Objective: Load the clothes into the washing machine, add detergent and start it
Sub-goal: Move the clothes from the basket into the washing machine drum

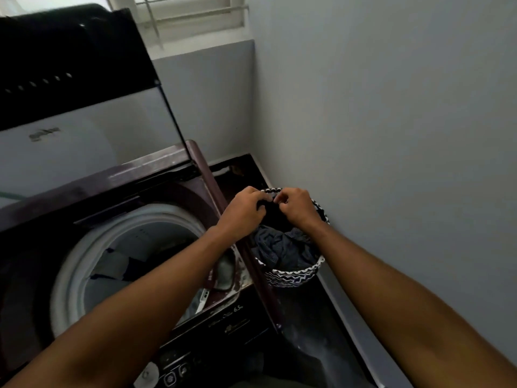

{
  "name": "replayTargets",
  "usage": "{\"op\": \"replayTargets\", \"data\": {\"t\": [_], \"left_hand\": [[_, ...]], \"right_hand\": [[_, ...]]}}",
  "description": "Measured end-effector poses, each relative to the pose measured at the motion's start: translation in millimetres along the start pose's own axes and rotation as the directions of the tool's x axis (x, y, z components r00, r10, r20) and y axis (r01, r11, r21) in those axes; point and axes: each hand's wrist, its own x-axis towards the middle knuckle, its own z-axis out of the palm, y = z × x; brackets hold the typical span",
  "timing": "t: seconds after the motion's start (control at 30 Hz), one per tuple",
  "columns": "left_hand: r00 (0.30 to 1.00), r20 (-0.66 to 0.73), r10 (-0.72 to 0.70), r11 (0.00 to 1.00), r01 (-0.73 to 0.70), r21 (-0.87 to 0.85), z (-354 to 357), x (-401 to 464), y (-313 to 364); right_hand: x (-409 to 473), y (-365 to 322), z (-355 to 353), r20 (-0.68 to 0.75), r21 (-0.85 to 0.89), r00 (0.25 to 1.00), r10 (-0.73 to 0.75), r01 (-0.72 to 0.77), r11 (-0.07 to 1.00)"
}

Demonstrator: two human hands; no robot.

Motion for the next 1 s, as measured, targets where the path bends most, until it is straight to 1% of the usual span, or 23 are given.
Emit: {"op": "replayTargets", "data": {"t": [0.1,0.2,0.3,0.37,0.47,0.6,0.77,0.83,0.93,0.97,1.0], "left_hand": [[0.993,0.116,-0.009,0.999,0.005,0.034,28,24,17],[0.972,0.232,-0.047,0.998,0.036,0.052,57,42,28],[0.94,0.325,-0.106,0.994,0.09,0.065,89,58,31],[0.92,0.363,-0.146,0.989,0.128,0.075,108,64,29],[0.897,0.398,-0.192,0.981,0.176,0.075,132,74,26],[0.873,0.427,-0.235,0.972,0.21,0.105,150,85,16],[0.864,0.427,-0.266,0.964,0.235,0.126,165,91,0],[0.864,0.42,-0.278,0.961,0.247,0.128,169,91,-5],[0.862,0.424,-0.277,0.961,0.248,0.123,172,89,-8],[0.859,0.431,-0.276,0.961,0.247,0.124,173,87,-8],[0.856,0.436,-0.278,0.961,0.246,0.13,173,86,-9]], "right_hand": [[7,35,-8,0.008,0.0,0.998,0.056,-0.056,0.998],[12,69,-11,0.032,-0.005,0.99,0.134,-0.134,0.991],[19,105,-10,0.097,-0.042,0.975,0.201,-0.198,0.979],[24,126,-5,0.15,-0.089,0.965,0.214,-0.203,0.975],[32,155,7,0.233,-0.187,0.944,0.235,-0.194,0.963],[43,181,27,0.359,-0.36,0.912,0.198,-0.06,0.931],[52,201,43,0.381,-0.439,0.91,0.164,0.022,0.898],[51,204,45,0.389,-0.486,0.903,0.185,0.031,0.874],[48,205,46,0.436,-0.481,0.872,0.224,0.016,0.877],[46,205,46,0.455,-0.46,0.858,0.238,-0.002,0.888],[45,204,46,0.464,-0.404,0.849,0.253,-0.051,0.913]]}}
